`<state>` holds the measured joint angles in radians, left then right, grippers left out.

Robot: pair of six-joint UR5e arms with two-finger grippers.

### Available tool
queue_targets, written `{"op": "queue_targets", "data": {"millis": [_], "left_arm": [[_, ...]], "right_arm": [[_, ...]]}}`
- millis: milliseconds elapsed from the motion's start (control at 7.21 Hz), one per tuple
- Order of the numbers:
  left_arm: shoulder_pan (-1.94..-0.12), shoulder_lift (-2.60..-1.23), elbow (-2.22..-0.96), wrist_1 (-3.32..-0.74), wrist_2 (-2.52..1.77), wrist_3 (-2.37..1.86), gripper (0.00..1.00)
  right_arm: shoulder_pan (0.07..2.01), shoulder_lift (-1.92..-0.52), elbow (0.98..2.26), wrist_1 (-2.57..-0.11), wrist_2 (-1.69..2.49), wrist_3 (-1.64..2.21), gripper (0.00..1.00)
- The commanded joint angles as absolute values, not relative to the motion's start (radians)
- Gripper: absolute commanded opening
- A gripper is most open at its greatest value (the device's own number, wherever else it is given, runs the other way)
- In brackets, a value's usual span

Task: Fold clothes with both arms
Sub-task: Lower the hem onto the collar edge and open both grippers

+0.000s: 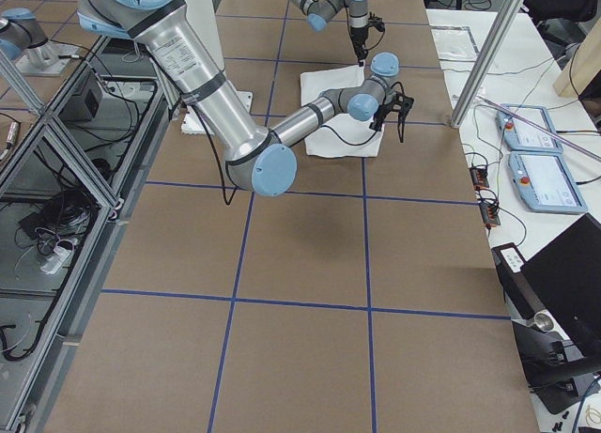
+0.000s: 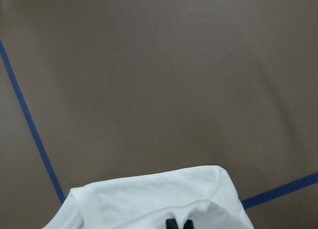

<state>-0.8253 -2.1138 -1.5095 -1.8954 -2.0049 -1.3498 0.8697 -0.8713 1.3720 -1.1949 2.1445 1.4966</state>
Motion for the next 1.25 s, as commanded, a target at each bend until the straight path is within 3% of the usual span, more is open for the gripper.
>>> {"op": "queue_targets", "data": {"millis": [0, 139, 416, 693, 1109], "left_arm": [[-0.825, -2.114, -1.506, -1.896, -2.002, -1.350, 0.58], [-0.824, -2.117, -1.490, -1.896, -1.997, -1.350, 0.95], [-0.824, -2.120, -1.486, -1.891, -1.994, -1.347, 0.99], [-0.825, -2.120, -1.488, -1.891, -1.993, -1.347, 0.99], [-0.827, -2.120, -1.499, -1.891, -1.993, -1.356, 0.99]], "right_arm": [[0.861, -0.873, 1.371, -1.186, 2.141, 1.483, 0.77], [0.858, -0.877, 1.370, -1.177, 2.126, 1.482, 1.00], [0.867, -0.885, 1.377, -1.175, 2.128, 1.430, 1.00], [0.865, -1.027, 1.545, -1.178, 2.132, 1.436, 1.00], [0.737, -1.173, 1.695, -1.192, 2.048, 1.450, 1.00]]}}
